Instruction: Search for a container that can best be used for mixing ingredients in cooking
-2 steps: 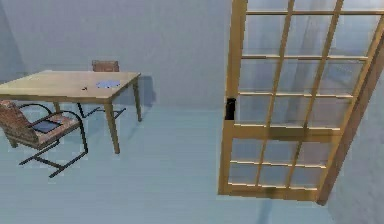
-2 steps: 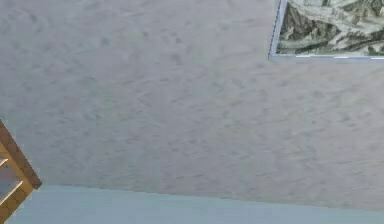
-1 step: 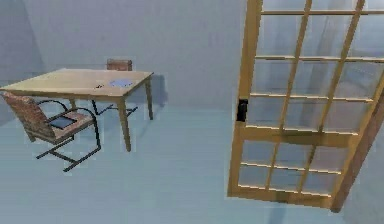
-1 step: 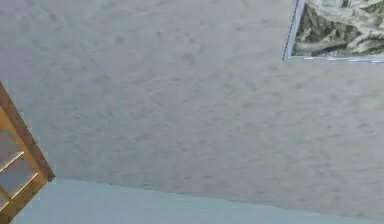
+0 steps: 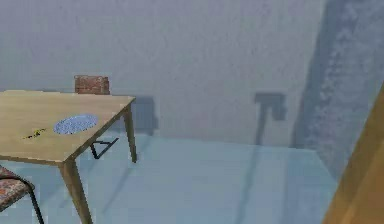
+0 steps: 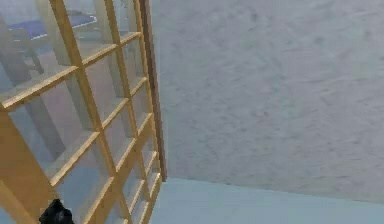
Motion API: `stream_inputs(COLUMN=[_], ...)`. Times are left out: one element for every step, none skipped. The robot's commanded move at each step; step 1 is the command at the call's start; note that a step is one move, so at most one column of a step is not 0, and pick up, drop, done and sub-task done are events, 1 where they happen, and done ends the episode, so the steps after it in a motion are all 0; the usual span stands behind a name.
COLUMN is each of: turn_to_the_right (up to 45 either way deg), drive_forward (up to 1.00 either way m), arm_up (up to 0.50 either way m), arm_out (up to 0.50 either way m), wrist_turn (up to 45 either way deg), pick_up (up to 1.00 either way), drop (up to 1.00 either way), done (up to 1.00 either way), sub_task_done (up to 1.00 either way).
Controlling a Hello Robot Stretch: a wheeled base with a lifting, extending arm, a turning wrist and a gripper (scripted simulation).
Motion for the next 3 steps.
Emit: stream_inputs(turn_to_the_right=[-18.0,0.0,24.0], drive_forward=[0.00,0.10,0.00], arm_up=[0.00,0.00,0.00], arm_out=[0.00,0.00,0.00], wrist_turn=[0.0,0.0,0.0], pick_up=[0.00,0.00,0.00], drop=[0.00,0.00,0.00], done=[0.00,0.00,0.00], sub_task_done=[0.00,0.00,0.00])
